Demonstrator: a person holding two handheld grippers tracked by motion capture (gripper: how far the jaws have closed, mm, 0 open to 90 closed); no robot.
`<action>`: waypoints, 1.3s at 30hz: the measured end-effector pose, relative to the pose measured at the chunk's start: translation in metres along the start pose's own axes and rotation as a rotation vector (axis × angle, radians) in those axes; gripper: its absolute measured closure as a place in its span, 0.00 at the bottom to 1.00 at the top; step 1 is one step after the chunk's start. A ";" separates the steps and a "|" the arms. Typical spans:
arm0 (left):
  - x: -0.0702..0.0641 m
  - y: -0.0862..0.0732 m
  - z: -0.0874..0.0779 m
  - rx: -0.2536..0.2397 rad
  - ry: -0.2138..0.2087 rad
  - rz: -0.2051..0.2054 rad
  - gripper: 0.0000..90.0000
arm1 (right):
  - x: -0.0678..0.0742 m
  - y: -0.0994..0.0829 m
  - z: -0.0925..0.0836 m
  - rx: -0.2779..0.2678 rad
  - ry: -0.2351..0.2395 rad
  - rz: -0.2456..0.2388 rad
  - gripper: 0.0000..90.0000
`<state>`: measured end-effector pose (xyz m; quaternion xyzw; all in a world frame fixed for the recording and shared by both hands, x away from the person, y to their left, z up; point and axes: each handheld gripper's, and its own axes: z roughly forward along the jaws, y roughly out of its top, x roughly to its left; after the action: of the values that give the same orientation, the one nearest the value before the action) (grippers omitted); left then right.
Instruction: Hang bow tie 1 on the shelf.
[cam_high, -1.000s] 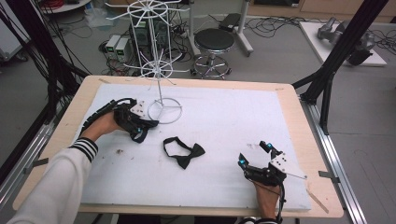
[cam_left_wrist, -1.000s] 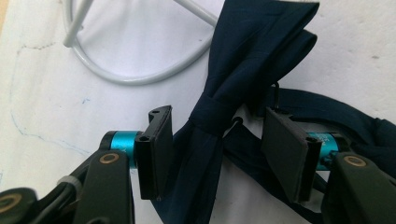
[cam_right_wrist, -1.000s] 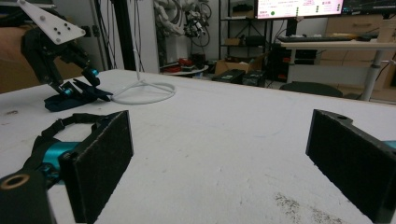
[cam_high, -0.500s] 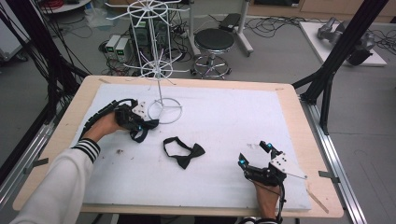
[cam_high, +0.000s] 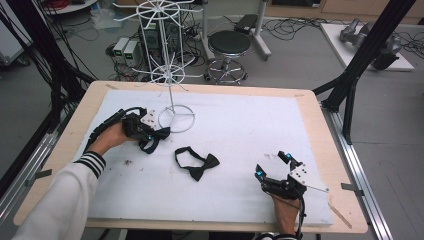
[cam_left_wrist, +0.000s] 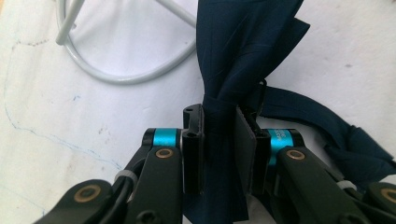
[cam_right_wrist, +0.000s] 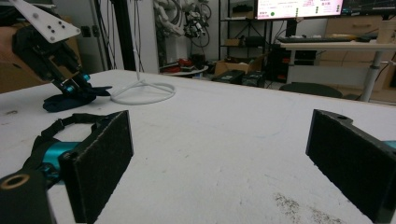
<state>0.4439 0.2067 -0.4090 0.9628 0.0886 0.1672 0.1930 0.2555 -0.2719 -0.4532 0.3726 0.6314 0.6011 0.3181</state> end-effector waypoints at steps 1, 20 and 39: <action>-0.001 0.000 -0.001 -0.017 0.006 -0.009 0.82 | 0.000 0.000 0.000 0.000 0.000 0.000 0.07; -0.018 -0.022 -0.044 -0.211 0.014 -0.135 0.82 | 0.001 0.000 0.000 0.000 -0.003 -0.005 0.07; -0.028 -0.036 -0.076 -0.433 -0.038 -0.270 0.82 | 0.001 0.000 0.000 0.000 0.000 0.004 0.07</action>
<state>0.3870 0.2583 -0.3655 0.8815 0.1750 0.1368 0.4168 0.2548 -0.2716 -0.4533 0.3741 0.6306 0.6016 0.3168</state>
